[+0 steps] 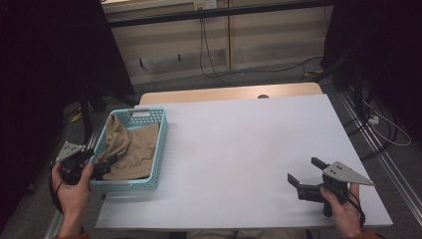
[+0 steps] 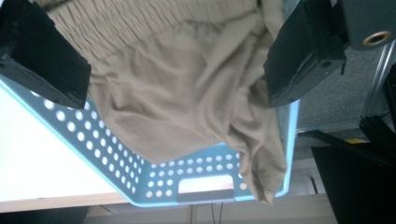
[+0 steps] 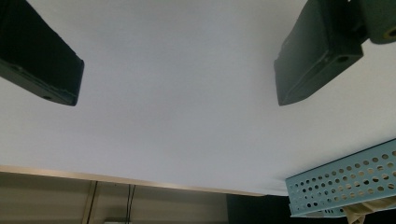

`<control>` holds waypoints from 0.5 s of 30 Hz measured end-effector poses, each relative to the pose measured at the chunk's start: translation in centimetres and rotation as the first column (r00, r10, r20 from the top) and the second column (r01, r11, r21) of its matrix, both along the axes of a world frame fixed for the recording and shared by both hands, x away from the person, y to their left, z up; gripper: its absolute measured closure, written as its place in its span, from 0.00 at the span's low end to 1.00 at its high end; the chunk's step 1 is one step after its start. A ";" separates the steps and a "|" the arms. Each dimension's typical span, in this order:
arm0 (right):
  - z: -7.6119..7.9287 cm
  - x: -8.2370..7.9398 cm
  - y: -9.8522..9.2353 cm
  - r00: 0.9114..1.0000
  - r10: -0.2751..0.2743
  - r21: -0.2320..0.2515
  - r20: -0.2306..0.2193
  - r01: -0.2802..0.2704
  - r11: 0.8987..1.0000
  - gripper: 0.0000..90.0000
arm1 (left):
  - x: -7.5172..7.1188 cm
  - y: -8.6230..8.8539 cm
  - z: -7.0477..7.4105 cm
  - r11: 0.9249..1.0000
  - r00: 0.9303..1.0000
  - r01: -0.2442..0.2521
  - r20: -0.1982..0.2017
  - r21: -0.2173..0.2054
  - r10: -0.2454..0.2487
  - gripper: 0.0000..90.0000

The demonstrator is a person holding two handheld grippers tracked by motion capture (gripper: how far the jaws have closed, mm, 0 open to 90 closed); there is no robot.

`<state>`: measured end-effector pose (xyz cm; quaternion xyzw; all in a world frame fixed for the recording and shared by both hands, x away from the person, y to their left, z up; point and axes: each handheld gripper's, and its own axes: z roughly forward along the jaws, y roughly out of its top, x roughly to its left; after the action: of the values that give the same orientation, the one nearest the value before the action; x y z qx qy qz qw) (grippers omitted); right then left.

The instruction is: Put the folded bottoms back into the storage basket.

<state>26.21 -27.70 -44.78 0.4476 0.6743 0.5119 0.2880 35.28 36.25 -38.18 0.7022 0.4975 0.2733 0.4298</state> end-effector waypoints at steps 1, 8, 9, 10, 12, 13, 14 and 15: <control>0.0 0.0 0.0 1.000 0.000 0.001 0.000 0.000 1.000 0.02 | -0.2 -0.1 -0.1 1.000 1.000 0.003 0.002 -0.002 -0.003 0.08; 0.0 0.0 0.0 1.000 0.002 -0.001 0.002 -0.002 1.000 0.02 | -1.3 -1.8 0.0 0.999 0.999 0.016 0.031 -0.036 -0.015 0.07; 0.1 0.0 0.0 1.000 0.002 0.000 0.004 -0.002 1.000 0.02 | -1.4 -2.3 0.1 0.999 0.999 0.031 0.033 -0.042 -0.030 0.07; 0.1 0.0 0.0 1.000 0.002 0.000 0.004 -0.002 1.000 0.02 | -1.5 -2.6 0.1 0.999 0.999 0.032 0.035 -0.041 -0.030 0.07; 0.1 -0.1 0.0 1.000 0.005 -0.001 0.004 -0.005 1.000 0.02 | -1.9 -3.7 0.1 0.999 0.998 0.030 0.048 0.013 -0.031 0.07; 0.1 -0.1 0.0 1.000 0.005 0.000 0.005 -0.005 1.000 0.02 | -2.0 -4.3 0.2 0.999 0.997 0.046 0.056 0.022 -0.047 0.07; 0.1 -0.1 0.0 1.000 0.005 0.000 0.005 -0.005 1.000 0.02 | -2.1 -4.6 0.2 0.998 0.996 0.062 0.057 0.015 -0.063 0.07; 0.1 -0.1 0.0 1.000 0.006 -0.001 0.004 -0.006 1.000 0.02 | -2.3 -5.2 0.3 0.997 0.995 0.076 0.065 0.003 -0.076 0.07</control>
<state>26.14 -27.68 -44.72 0.4442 0.6754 0.5133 0.2881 33.03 31.10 -37.90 0.7116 0.4562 0.2795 0.4555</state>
